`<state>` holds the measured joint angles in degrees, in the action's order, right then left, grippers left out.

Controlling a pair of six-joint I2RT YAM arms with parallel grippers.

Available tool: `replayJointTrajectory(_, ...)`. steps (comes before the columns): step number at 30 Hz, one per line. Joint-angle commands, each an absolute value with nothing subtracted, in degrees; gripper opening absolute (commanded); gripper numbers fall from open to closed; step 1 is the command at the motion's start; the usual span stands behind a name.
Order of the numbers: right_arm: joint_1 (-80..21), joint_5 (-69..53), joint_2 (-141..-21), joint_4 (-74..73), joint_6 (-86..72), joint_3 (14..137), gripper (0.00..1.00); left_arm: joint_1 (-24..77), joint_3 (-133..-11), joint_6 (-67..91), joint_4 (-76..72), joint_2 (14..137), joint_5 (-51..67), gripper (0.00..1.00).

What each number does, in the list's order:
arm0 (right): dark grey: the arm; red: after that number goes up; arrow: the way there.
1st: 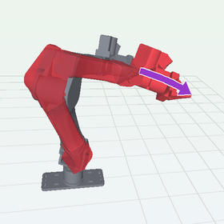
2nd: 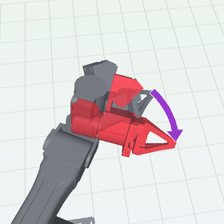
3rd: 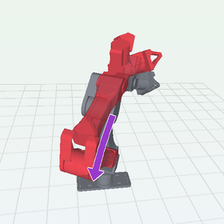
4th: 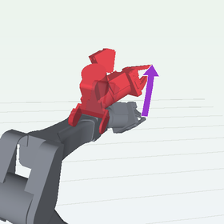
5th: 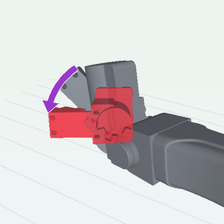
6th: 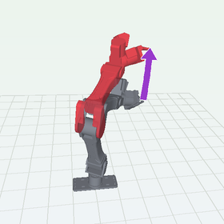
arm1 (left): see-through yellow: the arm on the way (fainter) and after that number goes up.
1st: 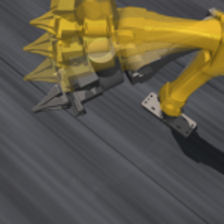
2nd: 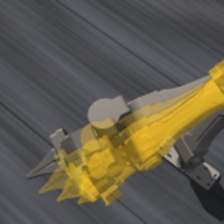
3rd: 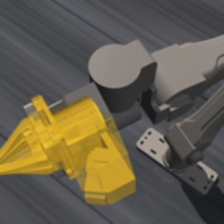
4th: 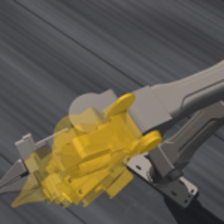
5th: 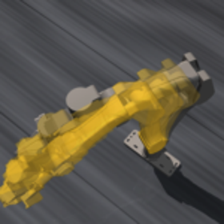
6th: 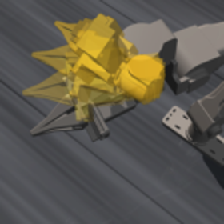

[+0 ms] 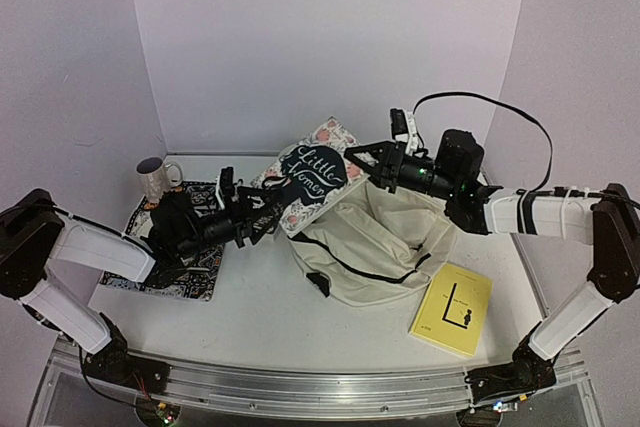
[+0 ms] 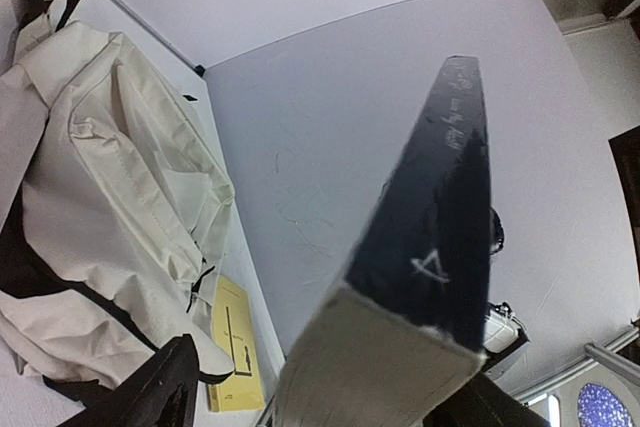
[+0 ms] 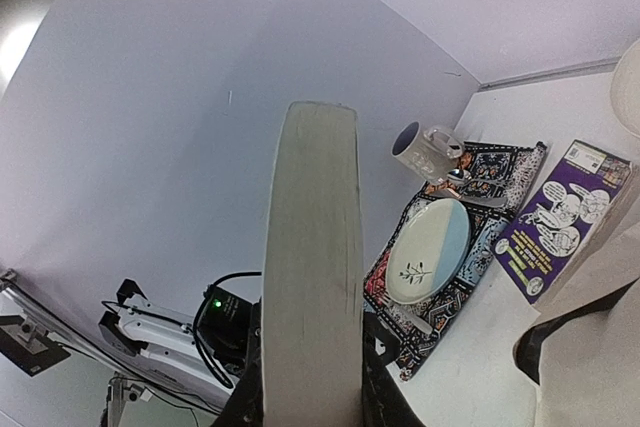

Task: Pack the student bag
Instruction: Pass from the right arm to the left

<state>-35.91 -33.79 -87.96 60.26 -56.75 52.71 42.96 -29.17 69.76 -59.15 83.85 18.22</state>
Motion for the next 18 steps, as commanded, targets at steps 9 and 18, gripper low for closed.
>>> replayJointTrajectory(9, -35.77, -33.16, -90.56, 71.22, -62.09, 51.96, 0.0, 44.58, -29.05, 69.33, -72.68, 83.29, 20.01, 0.41)
replayJointTrajectory(18, -35.68, -32.39, -90.93, 50.58, -45.51, 52.53, 0.37, 44.54, -23.64, 71.32, -72.84, 80.98, 13.51, 0.0)
